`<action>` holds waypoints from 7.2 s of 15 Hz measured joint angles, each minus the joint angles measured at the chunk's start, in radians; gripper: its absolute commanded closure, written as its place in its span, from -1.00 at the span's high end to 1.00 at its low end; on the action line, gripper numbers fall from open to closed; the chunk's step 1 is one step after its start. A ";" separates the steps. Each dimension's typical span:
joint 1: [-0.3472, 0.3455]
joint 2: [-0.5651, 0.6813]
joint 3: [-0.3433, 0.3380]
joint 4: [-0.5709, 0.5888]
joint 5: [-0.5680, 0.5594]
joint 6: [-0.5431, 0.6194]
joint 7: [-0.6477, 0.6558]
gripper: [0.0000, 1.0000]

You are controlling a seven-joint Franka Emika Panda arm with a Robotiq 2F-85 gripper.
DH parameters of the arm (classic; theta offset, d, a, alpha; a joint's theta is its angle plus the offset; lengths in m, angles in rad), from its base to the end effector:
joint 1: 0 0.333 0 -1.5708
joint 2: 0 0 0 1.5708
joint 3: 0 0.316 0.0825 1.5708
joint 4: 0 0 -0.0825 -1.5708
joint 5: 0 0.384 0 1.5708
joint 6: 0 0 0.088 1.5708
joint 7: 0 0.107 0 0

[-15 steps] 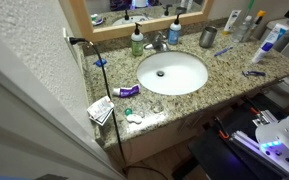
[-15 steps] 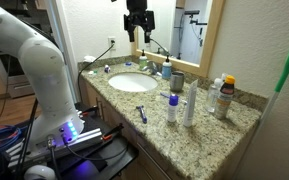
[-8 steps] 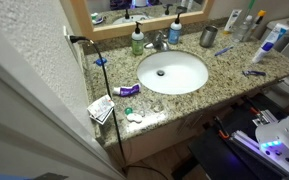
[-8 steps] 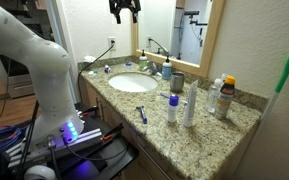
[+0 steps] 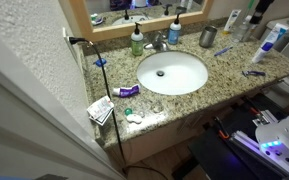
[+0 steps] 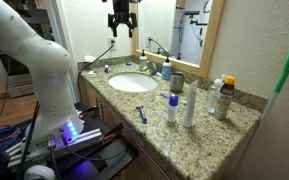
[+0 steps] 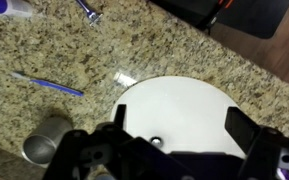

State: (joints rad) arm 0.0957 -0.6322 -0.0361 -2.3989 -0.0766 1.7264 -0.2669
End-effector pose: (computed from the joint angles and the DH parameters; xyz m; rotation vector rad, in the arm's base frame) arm 0.3562 0.0124 0.5324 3.0445 0.5341 -0.0706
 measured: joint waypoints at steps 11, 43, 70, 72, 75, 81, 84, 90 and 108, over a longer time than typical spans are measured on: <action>0.149 0.311 0.190 0.227 0.093 0.069 0.072 1.00; 0.360 1.352 0.259 1.174 0.054 0.376 0.401 1.00; 0.387 1.792 0.175 1.495 0.015 0.778 0.476 1.00; 0.391 1.809 0.172 1.509 -0.012 0.825 0.472 1.00; 0.392 1.827 0.170 1.526 -0.037 0.849 0.461 0.45; 0.393 1.828 0.168 1.540 -0.059 0.845 0.453 -0.34; 0.396 1.828 0.161 1.554 -0.068 0.839 0.454 -0.41; 0.407 1.742 0.097 1.616 -0.072 0.590 0.533 -0.41; 0.351 1.020 0.055 1.239 0.057 0.231 0.990 0.09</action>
State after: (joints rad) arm 0.4469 0.3879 0.0186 -1.1602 -0.0200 1.9579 0.7227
